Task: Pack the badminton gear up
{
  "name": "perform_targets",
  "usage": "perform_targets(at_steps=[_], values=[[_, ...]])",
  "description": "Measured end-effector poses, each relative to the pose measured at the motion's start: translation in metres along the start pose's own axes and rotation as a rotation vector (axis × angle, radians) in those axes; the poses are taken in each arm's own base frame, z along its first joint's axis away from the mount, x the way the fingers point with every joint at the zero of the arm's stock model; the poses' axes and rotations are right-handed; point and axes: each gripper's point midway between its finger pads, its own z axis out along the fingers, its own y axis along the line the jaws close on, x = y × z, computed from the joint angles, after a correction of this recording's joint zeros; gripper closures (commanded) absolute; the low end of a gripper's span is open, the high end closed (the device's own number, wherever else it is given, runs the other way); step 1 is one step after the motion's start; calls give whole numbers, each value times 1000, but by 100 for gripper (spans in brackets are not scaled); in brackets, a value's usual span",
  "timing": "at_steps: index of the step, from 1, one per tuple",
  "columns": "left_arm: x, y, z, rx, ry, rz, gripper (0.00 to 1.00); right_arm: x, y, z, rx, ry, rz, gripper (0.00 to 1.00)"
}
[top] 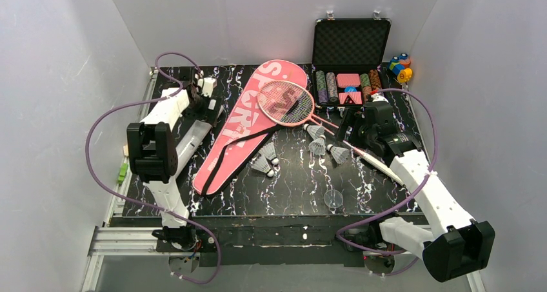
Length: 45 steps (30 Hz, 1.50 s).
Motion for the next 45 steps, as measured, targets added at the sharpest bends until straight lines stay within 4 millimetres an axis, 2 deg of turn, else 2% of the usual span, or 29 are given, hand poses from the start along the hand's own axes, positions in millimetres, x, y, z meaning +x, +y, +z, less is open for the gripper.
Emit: perform_targets(at_steps=[5, 10, 12, 16, 18, 23, 25, 29, 31, 33, 35, 38, 41, 43, 45], values=[[11, 10, 18, -35, 61, 39, 2, 4, -1, -1, -3, 1, -4, 7], [26, 14, 24, -46, 99, 90, 2, 4, 0, -2, -9, -1, -6, 7], [41, 12, 30, -39, 132, 114, 2, 4, 0, -2, -11, 0, -6, 7], [85, 4, 39, -3, 221, 162, 4, 4, 2, -2, -21, 3, -6, 7], [95, 3, 31, -6, 217, 181, 11, 5, 5, 0, -31, 8, -6, 7], [114, 1, 17, -12, 220, 228, 52, 15, 11, 17, -24, 67, -15, 7], [113, 2, 15, -11, 213, 238, 63, 22, 19, 25, -20, 104, -36, 7], [104, 0, 3, -6, 179, 248, 77, 27, 54, 40, -37, 161, -104, 9], [96, -1, -8, -2, 157, 252, 79, 26, 77, 44, -56, 170, -135, 10], [79, -2, -25, -4, 106, 257, 83, 22, 104, 49, -80, 174, -169, 11], [62, -5, -45, 2, 47, 267, 83, 20, 132, 54, -98, 178, -201, 13], [47, -16, -76, 36, -40, 294, 82, 23, 169, 68, -116, 197, -241, 15], [51, -34, -105, 96, -109, 335, 80, 31, 198, 87, -115, 232, -264, 17], [62, -46, -116, 131, -135, 358, 80, 37, 210, 102, -109, 257, -268, 18], [82, -59, -122, 173, -137, 379, 80, 43, 217, 117, -99, 281, -265, 20]])
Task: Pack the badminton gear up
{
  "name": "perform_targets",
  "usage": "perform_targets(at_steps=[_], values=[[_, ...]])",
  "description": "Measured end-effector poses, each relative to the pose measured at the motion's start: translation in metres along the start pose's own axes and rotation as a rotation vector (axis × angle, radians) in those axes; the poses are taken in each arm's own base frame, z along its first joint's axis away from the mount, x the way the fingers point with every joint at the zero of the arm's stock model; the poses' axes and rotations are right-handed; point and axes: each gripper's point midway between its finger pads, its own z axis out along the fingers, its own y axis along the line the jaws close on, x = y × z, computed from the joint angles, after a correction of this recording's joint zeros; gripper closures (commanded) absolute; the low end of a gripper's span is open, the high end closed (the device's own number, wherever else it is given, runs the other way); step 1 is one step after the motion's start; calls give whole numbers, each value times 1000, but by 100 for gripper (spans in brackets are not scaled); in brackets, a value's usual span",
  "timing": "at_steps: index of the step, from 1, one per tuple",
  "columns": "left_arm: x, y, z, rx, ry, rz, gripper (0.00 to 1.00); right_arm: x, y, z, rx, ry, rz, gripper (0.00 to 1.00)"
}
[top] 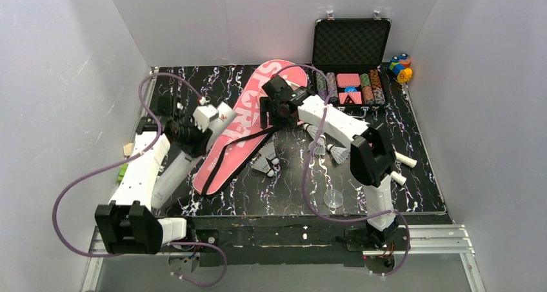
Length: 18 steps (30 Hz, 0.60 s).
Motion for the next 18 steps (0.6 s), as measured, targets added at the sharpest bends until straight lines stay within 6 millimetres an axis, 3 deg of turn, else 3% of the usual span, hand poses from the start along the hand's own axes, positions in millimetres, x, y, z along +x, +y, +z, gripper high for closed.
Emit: perform_targets(at_steps=[7, 18], values=[[60, -53, 0, 89, 38, 33, 81, 16, 1, 37, 43, 101, 24, 28], [36, -73, -52, -42, -245, 344, 77, 42, 3, 44, 18, 196, 70, 43]])
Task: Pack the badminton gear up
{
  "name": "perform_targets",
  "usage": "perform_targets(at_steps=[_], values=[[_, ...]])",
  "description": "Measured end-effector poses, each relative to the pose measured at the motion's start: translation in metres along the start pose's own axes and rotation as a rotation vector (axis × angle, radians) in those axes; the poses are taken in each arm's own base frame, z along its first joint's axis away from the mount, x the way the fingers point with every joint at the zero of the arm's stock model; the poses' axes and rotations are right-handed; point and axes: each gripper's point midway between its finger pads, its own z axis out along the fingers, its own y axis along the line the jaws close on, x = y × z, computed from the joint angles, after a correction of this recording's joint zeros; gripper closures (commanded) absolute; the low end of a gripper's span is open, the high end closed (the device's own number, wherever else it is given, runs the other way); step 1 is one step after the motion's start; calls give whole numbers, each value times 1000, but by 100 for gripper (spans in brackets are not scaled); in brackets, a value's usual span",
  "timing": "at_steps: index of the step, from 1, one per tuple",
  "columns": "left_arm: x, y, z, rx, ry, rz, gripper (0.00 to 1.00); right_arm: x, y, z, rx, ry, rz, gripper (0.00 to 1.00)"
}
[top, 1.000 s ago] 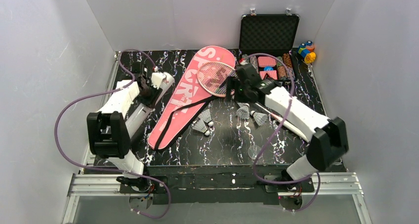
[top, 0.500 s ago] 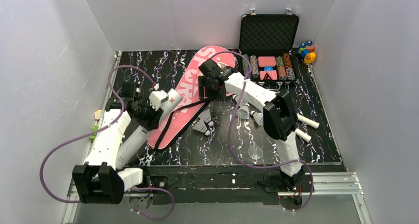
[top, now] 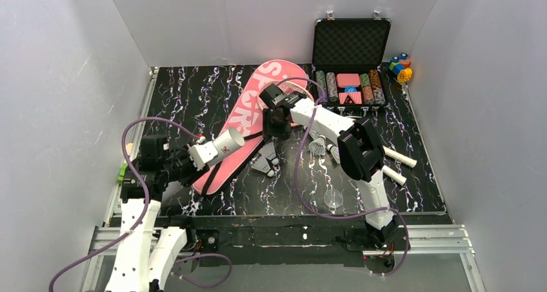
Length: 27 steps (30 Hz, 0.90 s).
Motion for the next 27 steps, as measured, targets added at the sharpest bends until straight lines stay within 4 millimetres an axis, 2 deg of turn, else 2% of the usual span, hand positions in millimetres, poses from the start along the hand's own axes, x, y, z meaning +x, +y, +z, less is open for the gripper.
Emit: perform_targets(at_steps=[4, 8, 14, 19, 23, 27], values=[[-6, -5, -4, 5, -40, 66, 74, 20, -9, 10, 14, 61, 11, 46], [-6, -11, -5, 12, -68, 129, 71, 26, -9, 12, 8, 83, 21, 51], [-14, -18, -10, -4, -134, 233, 68, 27, -7, 11, -8, 88, 24, 76], [-18, -23, -10, 9, -172, 281, 69, 33, -12, 5, -4, 90, 25, 99], [-20, -27, -7, 30, -198, 303, 69, 35, -15, -9, -10, 72, 27, 99], [-23, -31, -4, 50, -227, 317, 68, 32, -18, -37, -26, 24, 27, 99]])
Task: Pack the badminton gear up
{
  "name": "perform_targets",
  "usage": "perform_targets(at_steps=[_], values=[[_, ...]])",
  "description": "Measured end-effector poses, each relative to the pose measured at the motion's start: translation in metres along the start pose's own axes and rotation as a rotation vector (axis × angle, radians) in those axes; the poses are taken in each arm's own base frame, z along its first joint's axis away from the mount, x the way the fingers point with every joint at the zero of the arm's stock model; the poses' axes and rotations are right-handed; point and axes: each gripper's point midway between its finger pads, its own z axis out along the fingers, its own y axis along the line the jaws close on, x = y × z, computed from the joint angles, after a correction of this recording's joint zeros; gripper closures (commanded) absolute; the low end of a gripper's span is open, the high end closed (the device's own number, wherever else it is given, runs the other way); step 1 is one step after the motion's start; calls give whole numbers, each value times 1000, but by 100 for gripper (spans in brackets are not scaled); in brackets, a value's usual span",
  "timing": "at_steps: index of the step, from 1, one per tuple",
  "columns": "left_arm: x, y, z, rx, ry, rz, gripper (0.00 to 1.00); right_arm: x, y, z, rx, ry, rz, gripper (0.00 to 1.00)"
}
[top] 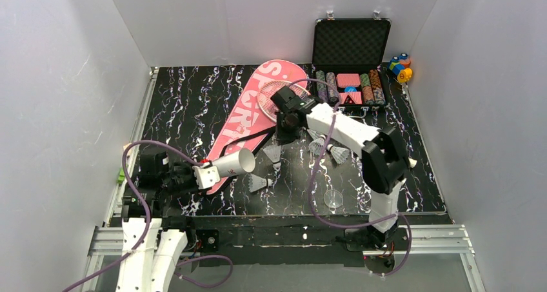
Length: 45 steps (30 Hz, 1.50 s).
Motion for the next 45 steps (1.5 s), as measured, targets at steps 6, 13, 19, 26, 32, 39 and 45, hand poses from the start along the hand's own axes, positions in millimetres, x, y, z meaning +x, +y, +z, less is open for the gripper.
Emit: perform_targets(at_steps=[6, 13, 19, 26, 32, 39, 45], values=[[4, -5, 10, 38, -16, -63, 70, -10, -1, -72, -76, -147, 3, 99], [10, -5, 22, 67, -14, -185, 71, -18, 2, -178, -313, -438, 52, 99], [10, -3, 27, 62, -24, -246, 71, -31, 28, -256, -590, -645, 100, 99], [9, 5, 31, 48, -33, -281, 71, -30, 68, -270, -790, -669, 100, 99], [6, 9, 31, 30, -45, -300, 73, -29, 102, -272, -906, -660, 90, 99], [1, 18, 32, -1, -65, -308, 77, -27, 121, -256, -946, -614, 103, 99], [-3, 24, 31, -19, -78, -317, 77, -15, 122, -236, -952, -570, 115, 97]])
